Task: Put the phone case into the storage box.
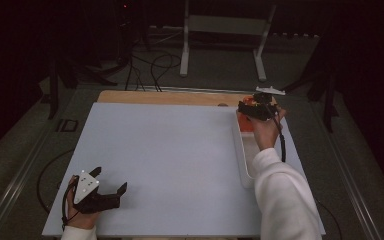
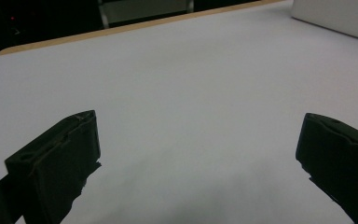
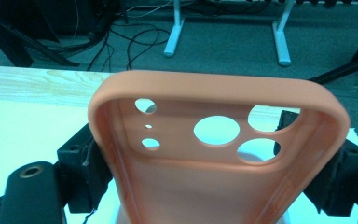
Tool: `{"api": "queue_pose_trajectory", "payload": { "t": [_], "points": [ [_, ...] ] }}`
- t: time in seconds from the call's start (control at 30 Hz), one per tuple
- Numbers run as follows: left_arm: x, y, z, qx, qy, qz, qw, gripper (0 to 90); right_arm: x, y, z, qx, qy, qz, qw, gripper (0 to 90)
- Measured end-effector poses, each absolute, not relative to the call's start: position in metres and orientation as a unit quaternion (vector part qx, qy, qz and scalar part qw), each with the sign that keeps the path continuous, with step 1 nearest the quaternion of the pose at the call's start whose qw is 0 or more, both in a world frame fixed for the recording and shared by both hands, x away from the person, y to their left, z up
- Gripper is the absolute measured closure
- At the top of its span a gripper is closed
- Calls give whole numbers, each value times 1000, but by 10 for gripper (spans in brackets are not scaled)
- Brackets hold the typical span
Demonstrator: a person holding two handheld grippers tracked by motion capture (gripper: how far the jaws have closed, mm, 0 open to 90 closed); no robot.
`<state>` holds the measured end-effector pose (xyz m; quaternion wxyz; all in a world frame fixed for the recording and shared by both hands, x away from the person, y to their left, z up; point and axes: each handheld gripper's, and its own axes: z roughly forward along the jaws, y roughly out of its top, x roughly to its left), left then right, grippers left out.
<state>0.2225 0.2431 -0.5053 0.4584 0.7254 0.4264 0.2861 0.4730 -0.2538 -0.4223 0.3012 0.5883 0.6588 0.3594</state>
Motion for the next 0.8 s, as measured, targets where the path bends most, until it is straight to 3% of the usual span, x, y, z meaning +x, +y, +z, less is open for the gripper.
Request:
{"api": "queue_pose_trajectory", "payload": {
  "t": [0.8],
  "points": [
    [222, 243, -505, 725, 426, 287, 458, 5, 475, -255, -437, 591, 673, 338, 288, 159]
  ]
}}
